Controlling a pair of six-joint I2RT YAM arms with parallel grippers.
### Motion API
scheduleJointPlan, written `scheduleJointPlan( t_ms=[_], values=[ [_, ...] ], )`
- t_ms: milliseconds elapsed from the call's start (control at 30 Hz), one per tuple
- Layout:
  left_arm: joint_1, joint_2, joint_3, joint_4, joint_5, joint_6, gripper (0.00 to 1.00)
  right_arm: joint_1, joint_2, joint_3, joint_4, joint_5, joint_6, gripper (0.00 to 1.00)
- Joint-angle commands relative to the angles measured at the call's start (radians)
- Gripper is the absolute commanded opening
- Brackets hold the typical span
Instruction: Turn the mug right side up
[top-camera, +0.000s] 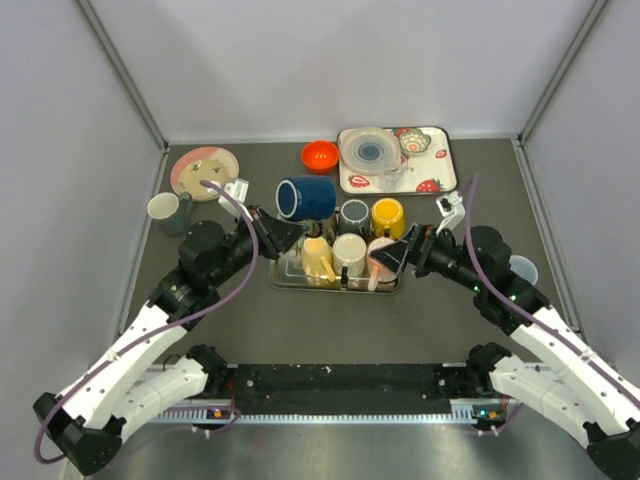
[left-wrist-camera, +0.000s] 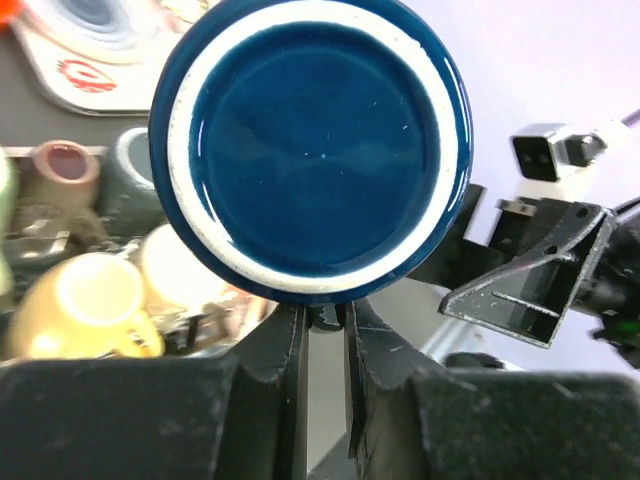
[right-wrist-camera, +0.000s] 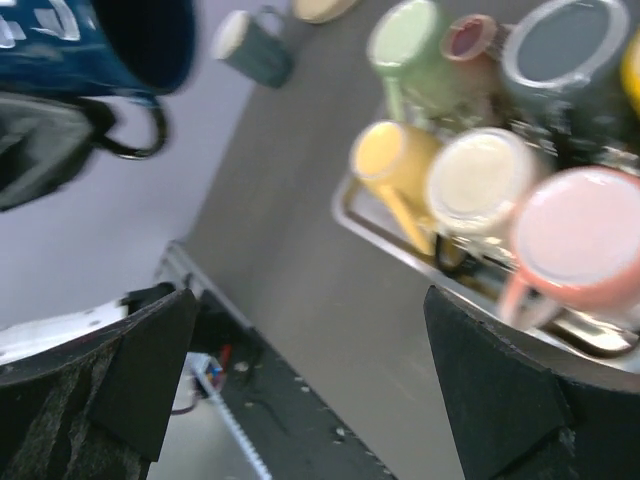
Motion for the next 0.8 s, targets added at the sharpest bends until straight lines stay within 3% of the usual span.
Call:
scheduleJointPlan(
  t_ms=[0,133,333,767],
  values=[
    [0.009,0.005,-0.091,0.524,0.192,-0.202,0.0,-0.005,-0.011,-0.03,0.27,-0.254,0.16,0.97],
    [0.009,0.025,-0.206,0.781,0.249,-0.336,0.0,-0.005,0.005,-0.082,0.545,-0.372,0.265,0.97],
    [0.009,0.078,-0.255,0.942,0.307,-0.426,0.0,-0.005,0.121,-0.072,0.679,-0.511,0.354,0.94],
    [0.008,0.128,-0.281,1.002,0.385,-0.48,0.0,-0.007,0.285,-0.003,0.839,-0.533,0.423,0.84]
  ],
)
